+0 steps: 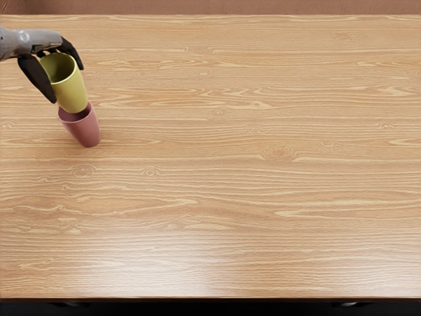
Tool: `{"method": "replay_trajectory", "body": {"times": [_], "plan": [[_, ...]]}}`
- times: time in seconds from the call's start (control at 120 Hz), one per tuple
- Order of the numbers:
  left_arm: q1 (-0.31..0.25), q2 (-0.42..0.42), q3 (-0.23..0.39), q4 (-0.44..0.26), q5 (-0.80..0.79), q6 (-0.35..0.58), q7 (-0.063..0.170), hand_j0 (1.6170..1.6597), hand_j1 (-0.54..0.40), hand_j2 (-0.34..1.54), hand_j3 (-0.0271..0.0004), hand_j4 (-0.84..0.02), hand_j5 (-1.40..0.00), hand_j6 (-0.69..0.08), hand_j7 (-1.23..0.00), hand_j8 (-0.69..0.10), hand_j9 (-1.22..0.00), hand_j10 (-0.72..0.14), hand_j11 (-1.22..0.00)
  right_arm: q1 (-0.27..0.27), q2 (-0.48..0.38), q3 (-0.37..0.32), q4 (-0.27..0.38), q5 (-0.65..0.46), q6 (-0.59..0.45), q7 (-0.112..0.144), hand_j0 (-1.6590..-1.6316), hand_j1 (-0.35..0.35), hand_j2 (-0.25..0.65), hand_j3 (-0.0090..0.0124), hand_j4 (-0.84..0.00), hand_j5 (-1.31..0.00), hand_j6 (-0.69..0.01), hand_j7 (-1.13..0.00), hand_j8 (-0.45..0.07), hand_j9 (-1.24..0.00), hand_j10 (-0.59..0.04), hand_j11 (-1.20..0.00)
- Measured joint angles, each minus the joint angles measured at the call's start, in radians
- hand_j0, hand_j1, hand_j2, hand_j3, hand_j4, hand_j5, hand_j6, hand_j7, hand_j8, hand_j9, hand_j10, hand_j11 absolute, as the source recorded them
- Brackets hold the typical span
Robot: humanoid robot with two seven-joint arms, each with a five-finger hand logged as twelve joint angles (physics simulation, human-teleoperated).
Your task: Pick up cup and place in cup with left hand
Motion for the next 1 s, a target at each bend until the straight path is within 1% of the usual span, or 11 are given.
{"method": "replay_trajectory", "body": {"times": [0.175, 0.317, 0.542, 0.583, 0.742, 0.867, 1.0], "plan": [[0.023, -0.014, 0.005, 0.016, -0.001, 0.003, -0.001, 1.6576, -0.150, 0.17, 0.0000, -0.448, -0.59, -0.284, -0.59, -0.275, -0.58, -0.448, -0.60, 0.000, 0.000, 0.000, 0.000, 0.000, 0.000, 0.000, -1.6581, -0.349, 0.000, 0.0000, 0.000, 0.00, 0.000, 0.00, 0.000, 0.00, 0.000, 0.00], [0.051, -0.032, 0.005, 0.051, -0.001, 0.005, -0.004, 1.6576, -0.149, 0.18, 0.0000, -0.451, -0.59, -0.286, -0.59, -0.279, -0.58, -0.452, -0.59, 0.000, 0.000, 0.000, 0.000, 0.000, 0.000, 0.000, -1.6581, -0.349, 0.000, 0.0000, 0.000, 0.00, 0.000, 0.00, 0.000, 0.00, 0.000, 0.00], [0.066, -0.065, 0.001, 0.095, 0.000, 0.008, -0.007, 1.6578, -0.151, 0.18, 0.0000, -0.454, -0.57, -0.288, -0.58, -0.280, -0.57, -0.450, -0.58, 0.000, 0.000, 0.000, 0.000, 0.000, 0.000, 0.000, -1.6581, -0.349, 0.000, 0.0000, 0.000, 0.00, 0.000, 0.00, 0.000, 0.00, 0.000, 0.00], [0.085, -0.080, -0.001, 0.106, -0.001, 0.007, -0.007, 1.6574, -0.140, 0.17, 0.0000, -0.456, -0.57, -0.272, -0.58, -0.282, -0.57, -0.456, -0.59, 0.000, 0.000, 0.000, 0.000, 0.000, 0.000, 0.000, -1.6581, -0.349, 0.000, 0.0000, 0.000, 0.00, 0.000, 0.00, 0.000, 0.00, 0.000, 0.00], [0.095, -0.095, -0.005, 0.132, -0.003, 0.006, -0.012, 1.6565, -0.138, 0.16, 0.0000, -0.441, -0.59, -0.270, -0.59, -0.277, -0.58, -0.450, -0.59, 0.000, 0.000, 0.000, 0.000, 0.001, 0.000, 0.000, -1.6581, -0.349, 0.000, 0.0000, 0.000, 0.00, 0.000, 0.00, 0.000, 0.00, 0.000, 0.00], [0.113, -0.097, -0.006, 0.143, -0.003, 0.006, -0.013, 1.6562, -0.126, 0.15, 0.0000, -0.434, -0.58, -0.286, -0.59, -0.285, -0.58, -0.459, -0.58, 0.000, 0.000, 0.000, 0.000, 0.000, 0.000, 0.000, -1.6581, -0.349, 0.000, 0.0000, 0.000, 0.00, 0.000, 0.00, 0.000, 0.00, 0.000, 0.00], [0.114, -0.106, -0.006, 0.151, -0.004, 0.006, -0.014, 1.6559, -0.097, 0.11, 0.0000, -0.423, -0.57, -0.304, -0.58, -0.298, -0.57, -0.472, -0.57, 0.000, 0.000, 0.000, 0.000, 0.000, 0.000, 0.000, -1.6581, -0.349, 0.000, 0.0000, 0.000, 0.00, -0.001, 0.00, 0.000, 0.00, 0.000, 0.00]]}}
